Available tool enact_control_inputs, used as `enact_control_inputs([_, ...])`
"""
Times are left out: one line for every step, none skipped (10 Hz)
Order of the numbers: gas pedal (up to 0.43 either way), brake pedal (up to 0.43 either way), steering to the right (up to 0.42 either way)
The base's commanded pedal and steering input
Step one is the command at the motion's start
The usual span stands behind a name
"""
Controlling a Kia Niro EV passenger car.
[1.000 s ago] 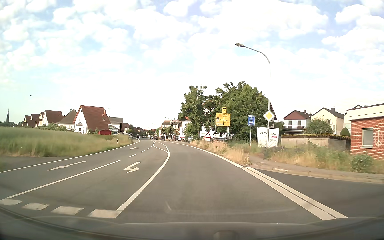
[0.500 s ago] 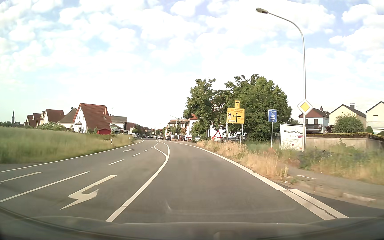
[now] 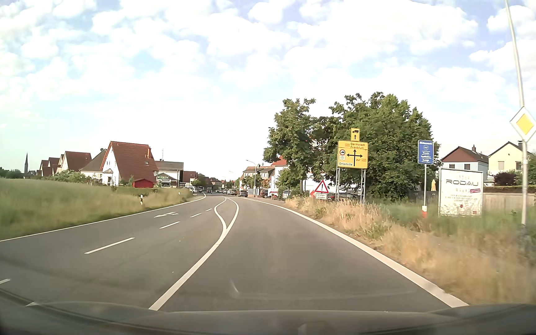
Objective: Follow the waypoints while adhering to traffic rules and regulations
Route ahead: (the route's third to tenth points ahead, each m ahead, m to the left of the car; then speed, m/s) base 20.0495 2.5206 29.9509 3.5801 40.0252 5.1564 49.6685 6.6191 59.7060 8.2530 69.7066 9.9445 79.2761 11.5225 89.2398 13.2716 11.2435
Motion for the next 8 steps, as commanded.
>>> enact_control_inputs([0.028, 0.030, -0.022])
enact_control_inputs([0.028, 0.030, -0.021])
enact_control_inputs([0.028, 0.030, -0.019])
enact_control_inputs([0.028, 0.024, -0.015])
enact_control_inputs([0.028, 0.030, -0.014])
enact_control_inputs([0.028, 0.030, -0.013])
enact_control_inputs([0.028, 0.024, -0.013])
enact_control_inputs([0.028, 0.030, -0.013])
